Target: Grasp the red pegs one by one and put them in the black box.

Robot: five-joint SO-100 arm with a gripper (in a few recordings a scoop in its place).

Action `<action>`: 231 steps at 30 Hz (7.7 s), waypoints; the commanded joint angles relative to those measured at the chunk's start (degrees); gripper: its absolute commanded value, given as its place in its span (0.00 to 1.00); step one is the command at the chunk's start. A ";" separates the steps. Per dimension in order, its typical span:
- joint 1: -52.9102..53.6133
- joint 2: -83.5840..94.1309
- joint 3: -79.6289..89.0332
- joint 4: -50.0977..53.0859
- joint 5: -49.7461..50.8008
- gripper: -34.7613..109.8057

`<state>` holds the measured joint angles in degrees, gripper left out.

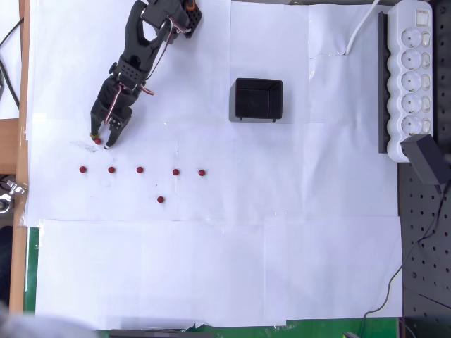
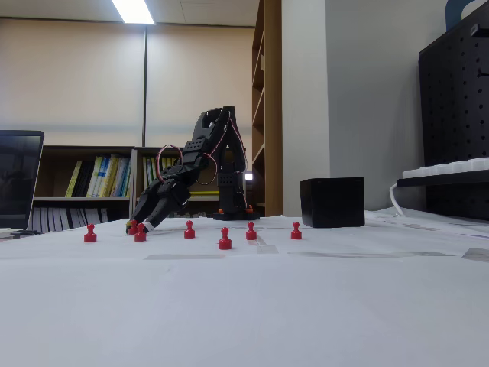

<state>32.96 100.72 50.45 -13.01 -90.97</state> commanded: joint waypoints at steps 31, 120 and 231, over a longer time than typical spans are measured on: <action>-35.33 -16.17 56.60 115.05 -20.13 0.24; -43.68 -10.55 -2.99 6.86 -11.25 0.38; -72.69 -15.12 62.23 107.49 -44.30 0.24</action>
<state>-36.91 88.07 113.55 97.21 -134.65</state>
